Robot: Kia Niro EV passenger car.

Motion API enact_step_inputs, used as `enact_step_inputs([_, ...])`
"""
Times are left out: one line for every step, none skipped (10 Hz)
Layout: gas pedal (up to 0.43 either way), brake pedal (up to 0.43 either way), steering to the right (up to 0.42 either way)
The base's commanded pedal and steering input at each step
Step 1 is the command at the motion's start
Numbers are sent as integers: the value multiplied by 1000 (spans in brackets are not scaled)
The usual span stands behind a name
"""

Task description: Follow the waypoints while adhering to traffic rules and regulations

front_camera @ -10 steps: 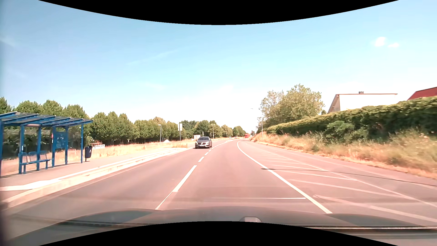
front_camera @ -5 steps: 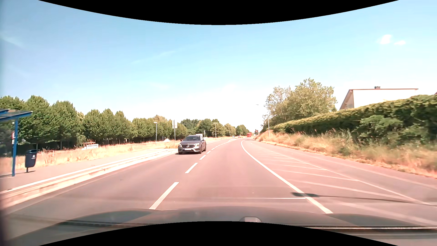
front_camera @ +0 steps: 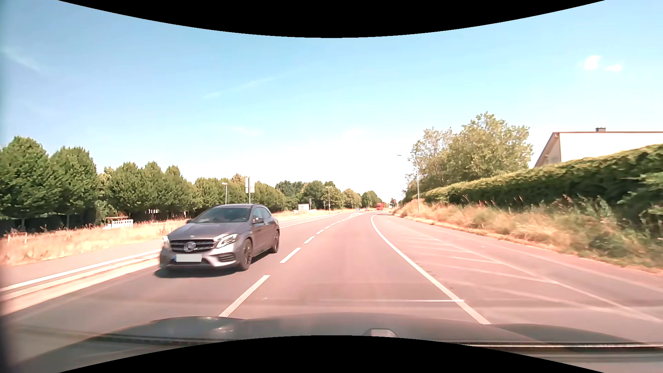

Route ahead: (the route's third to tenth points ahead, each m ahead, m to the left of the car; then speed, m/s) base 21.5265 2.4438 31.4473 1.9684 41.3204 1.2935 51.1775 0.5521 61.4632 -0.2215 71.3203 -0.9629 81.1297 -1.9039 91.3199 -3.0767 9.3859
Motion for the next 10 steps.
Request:
enact_step_inputs([248,0,-11])
enact_step_inputs([248,0,-11])
enact_step_inputs([248,0,-11])
enact_step_inputs([240,0,-10])
enact_step_inputs([240,0,-9])
enact_step_inputs([220,0,-7])
enact_step_inputs([197,0,-5])
enact_step_inputs([169,0,-4])
enact_step_inputs([150,0,-3])
enact_step_inputs([130,0,-1])
